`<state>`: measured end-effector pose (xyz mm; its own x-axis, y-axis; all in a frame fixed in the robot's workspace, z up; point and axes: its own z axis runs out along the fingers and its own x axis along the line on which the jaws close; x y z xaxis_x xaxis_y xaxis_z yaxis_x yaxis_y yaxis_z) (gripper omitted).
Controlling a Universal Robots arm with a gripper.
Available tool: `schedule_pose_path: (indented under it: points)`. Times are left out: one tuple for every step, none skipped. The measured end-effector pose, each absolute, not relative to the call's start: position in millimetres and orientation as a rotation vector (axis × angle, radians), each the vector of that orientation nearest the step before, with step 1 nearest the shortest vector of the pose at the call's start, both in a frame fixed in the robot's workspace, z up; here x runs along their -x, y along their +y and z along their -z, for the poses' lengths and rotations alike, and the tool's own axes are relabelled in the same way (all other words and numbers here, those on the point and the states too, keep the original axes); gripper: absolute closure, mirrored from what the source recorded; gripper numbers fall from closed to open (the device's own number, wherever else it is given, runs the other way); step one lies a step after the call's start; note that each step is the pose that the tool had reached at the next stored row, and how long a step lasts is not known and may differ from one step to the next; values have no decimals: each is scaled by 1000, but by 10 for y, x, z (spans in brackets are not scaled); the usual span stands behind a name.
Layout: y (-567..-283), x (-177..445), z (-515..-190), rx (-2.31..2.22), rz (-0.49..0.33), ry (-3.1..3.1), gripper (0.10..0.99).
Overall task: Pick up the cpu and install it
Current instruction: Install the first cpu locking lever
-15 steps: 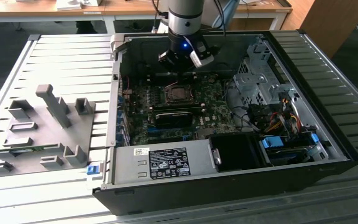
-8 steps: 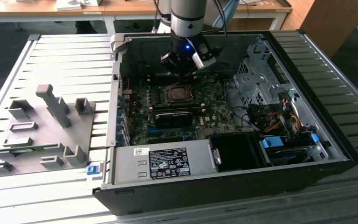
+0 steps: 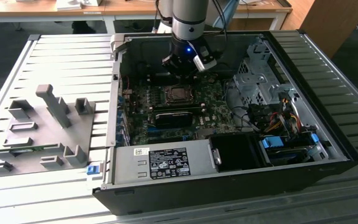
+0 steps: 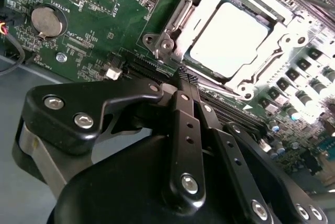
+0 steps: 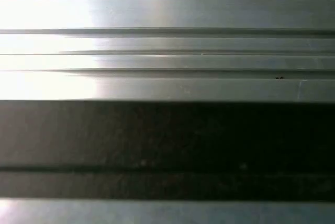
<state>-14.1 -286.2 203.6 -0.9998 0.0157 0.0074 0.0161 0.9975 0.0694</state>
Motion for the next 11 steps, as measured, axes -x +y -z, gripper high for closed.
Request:
schedule_pose_path:
  points:
    - [-2862,139,-2027,25,109,-3133,980]
    - [-2862,138,-2019,25,108,-3133,980]
    - [-2862,138,-2011,25,108,-3133,980]
    - [-2862,137,-2004,25,107,-3133,980]
    - [-2863,135,-1997,25,107,-3133,980]
    - [-2862,134,-1990,25,107,-3133,980]
    - [-2862,133,-1985,25,106,-3133,980]
    - [-2863,133,-1982,25,106,-3133,980]
    - [-2863,133,-1983,25,106,-3133,980]
    - [-2863,133,-1982,25,106,-3133,980]
    - [-2863,133,-1982,25,106,-3133,980]
